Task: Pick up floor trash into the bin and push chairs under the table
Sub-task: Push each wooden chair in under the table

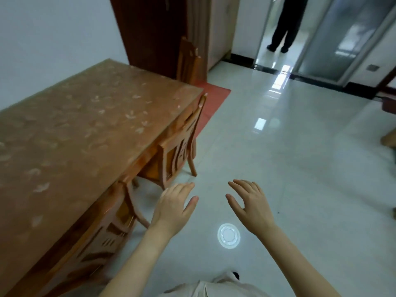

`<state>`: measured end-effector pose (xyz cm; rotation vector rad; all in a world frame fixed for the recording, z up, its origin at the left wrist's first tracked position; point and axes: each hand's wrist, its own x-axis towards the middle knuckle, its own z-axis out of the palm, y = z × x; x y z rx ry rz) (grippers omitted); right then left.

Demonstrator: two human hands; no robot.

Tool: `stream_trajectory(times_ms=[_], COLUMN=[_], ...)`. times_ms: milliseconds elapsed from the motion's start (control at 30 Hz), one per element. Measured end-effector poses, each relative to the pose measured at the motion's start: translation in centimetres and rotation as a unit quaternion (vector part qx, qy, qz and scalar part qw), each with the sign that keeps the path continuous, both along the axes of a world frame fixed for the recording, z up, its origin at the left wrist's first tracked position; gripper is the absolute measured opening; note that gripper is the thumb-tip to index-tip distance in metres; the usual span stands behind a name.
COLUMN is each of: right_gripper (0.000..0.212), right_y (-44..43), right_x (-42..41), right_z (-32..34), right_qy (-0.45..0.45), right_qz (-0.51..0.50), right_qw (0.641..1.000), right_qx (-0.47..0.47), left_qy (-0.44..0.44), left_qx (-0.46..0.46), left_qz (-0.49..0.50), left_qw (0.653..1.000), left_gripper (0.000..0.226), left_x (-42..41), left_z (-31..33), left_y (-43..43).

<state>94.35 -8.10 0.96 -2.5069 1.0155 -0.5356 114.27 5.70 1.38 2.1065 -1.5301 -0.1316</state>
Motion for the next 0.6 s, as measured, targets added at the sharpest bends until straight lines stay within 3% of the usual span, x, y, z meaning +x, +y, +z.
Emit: stream_trajectory(times_ms=[300,400,600], right_gripper=[0.058,0.052,0.051], right_y=[-17.7,-23.4,-34.2], right_x=[-3.4,-2.7,1.5], right_z=[9.9,12.8,13.0], right_qy=[-0.068,-0.09,-0.11], right_qz=[-0.062,-0.066,-0.086], right_qw=[0.995,0.992,0.984], right_qx=[-0.032,-0.063,-0.114], left_qy=[-0.033,-0.036,-0.033], left_qx=[-0.062,-0.106,-0.097], left_qz=[-0.061,-0.064,-0.053], left_qw=[0.996,0.992,0.993], left_gripper=[0.05,0.049,0.053], left_x=[-3.0,-2.2,1.7], left_z=[8.1,10.9,10.8], left_y=[-20.8,-27.3,-38.4])
